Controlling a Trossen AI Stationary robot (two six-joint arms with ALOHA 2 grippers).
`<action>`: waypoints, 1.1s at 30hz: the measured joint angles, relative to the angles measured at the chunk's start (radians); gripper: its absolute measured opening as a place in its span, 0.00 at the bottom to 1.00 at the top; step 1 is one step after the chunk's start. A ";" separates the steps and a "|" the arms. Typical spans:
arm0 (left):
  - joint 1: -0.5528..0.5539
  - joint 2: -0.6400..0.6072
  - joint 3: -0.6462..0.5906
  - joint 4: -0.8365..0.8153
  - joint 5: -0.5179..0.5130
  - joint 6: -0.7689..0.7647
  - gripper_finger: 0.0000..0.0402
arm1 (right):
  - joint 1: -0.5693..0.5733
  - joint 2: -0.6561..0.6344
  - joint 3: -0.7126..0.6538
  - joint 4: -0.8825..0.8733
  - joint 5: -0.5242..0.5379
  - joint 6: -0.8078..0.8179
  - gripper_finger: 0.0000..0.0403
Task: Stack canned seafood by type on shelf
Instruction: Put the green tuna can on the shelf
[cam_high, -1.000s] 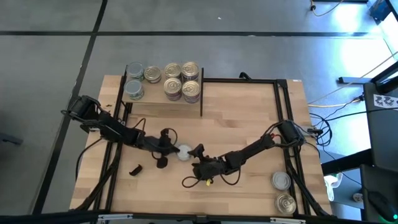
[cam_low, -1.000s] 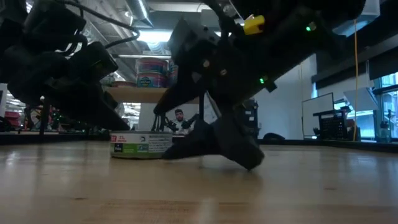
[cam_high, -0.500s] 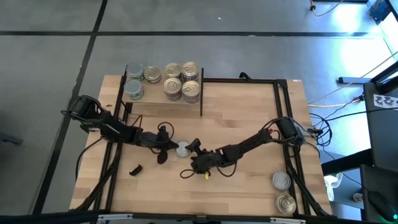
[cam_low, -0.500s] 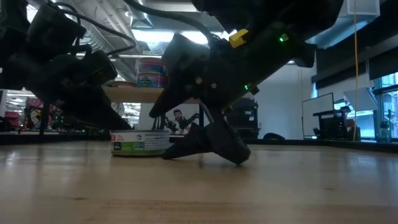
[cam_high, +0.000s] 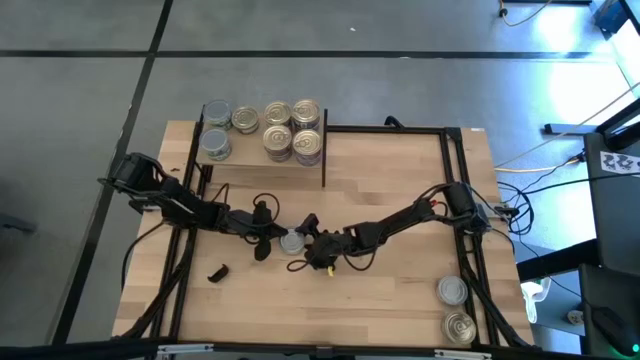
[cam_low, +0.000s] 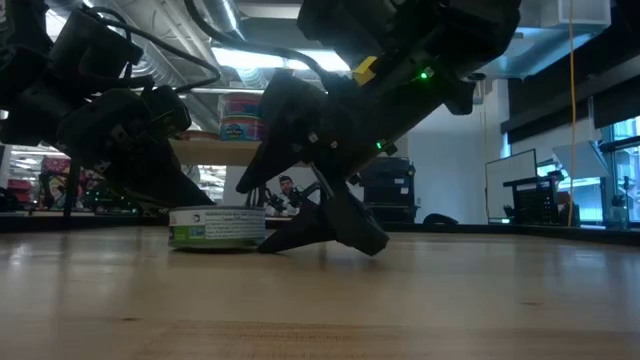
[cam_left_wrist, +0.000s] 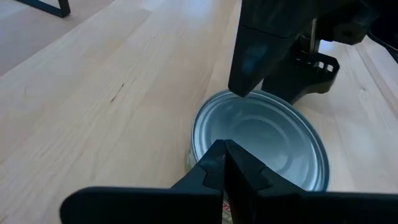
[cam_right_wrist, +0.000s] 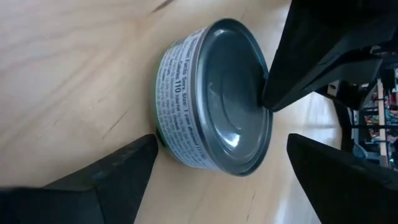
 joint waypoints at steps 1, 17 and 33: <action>0.000 0.000 0.000 0.003 0.000 0.000 0.01 | 0.000 0.000 0.000 0.009 0.000 -0.007 0.91; 0.001 0.041 0.000 0.028 -0.041 -0.024 0.01 | -0.002 0.098 0.110 -0.042 0.032 -0.088 0.91; -0.101 -0.193 0.161 -0.437 0.001 0.149 0.01 | 0.040 0.041 0.120 -0.129 0.084 0.163 0.91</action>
